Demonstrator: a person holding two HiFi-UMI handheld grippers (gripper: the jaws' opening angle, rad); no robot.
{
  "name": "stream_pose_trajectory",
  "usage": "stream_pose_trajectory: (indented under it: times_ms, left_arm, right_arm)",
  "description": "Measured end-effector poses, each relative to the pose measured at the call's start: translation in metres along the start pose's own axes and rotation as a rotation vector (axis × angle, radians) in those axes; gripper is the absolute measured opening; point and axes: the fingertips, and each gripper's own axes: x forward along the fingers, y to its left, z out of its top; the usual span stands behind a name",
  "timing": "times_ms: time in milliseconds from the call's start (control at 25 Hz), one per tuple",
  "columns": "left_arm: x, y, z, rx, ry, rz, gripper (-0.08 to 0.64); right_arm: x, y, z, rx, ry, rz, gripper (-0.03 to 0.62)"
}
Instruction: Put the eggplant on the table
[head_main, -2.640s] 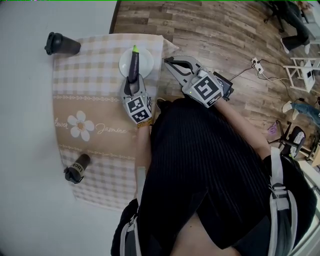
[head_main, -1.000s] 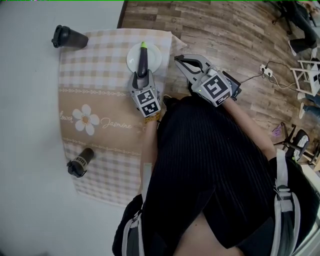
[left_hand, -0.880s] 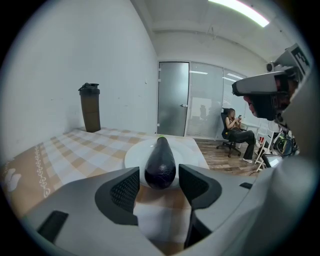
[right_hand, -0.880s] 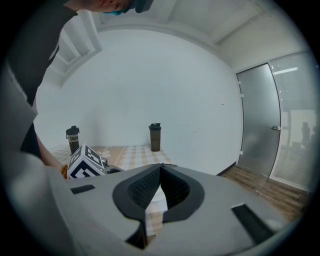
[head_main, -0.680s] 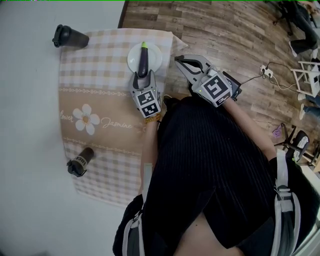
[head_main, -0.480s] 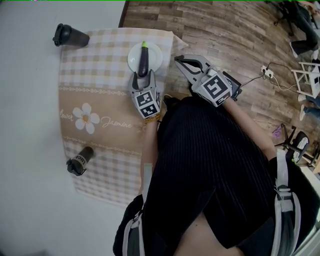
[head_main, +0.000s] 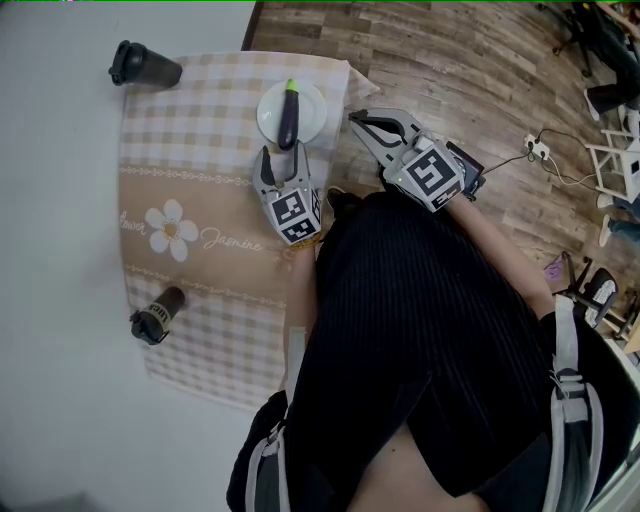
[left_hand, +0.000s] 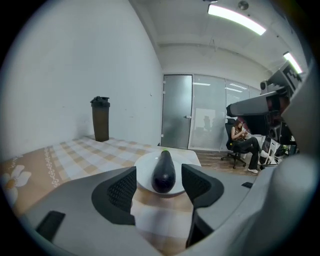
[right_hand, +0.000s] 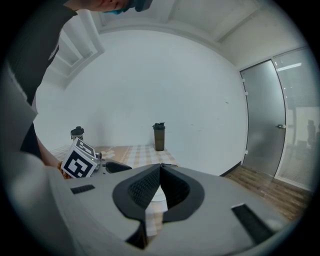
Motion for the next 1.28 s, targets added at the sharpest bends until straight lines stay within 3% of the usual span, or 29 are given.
stream_pose_trajectory:
  times_ms: [360,920,1280]
  left_arm:
    - [-0.025,0.005,0.059,0.006,-0.164,0.057,0.295]
    - [-0.055,-0.013,0.155,0.054,-0.363,0.03,0.295]
    - [-0.069,-0.024,0.18,0.096,-0.403,0.011,0.265]
  right_arm:
    - [-0.004,-0.001,-0.002,0.004,0.003,0.011,0.006]
    - [-0.003,-0.009,0.008,0.012,-0.031,0.01,0.006]
    - [0.002,-0.005,0.03,0.004,-0.079,0.028,0.006]
